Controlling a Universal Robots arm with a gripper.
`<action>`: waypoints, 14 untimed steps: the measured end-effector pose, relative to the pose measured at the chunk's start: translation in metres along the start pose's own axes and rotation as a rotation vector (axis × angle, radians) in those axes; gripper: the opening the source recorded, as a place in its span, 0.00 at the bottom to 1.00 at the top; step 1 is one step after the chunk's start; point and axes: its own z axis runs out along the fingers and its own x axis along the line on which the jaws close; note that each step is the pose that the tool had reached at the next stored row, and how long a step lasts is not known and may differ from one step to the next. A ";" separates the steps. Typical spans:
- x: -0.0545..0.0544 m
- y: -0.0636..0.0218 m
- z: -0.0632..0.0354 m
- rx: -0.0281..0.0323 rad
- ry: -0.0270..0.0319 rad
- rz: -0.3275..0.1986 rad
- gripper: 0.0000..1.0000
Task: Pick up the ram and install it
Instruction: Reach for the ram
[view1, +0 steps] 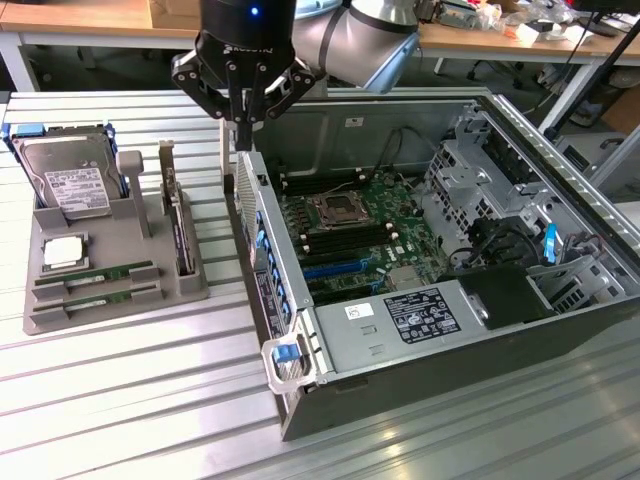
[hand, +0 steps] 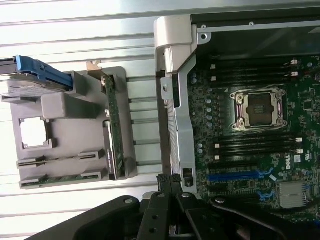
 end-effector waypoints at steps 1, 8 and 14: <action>0.001 0.0000 0.0000 0.0000 0.0000 0.000 0.11; 0.003 -0.0002 -0.0001 0.0002 0.0000 0.000 0.11; 0.006 -0.0004 -0.0002 0.0004 0.0000 0.000 0.11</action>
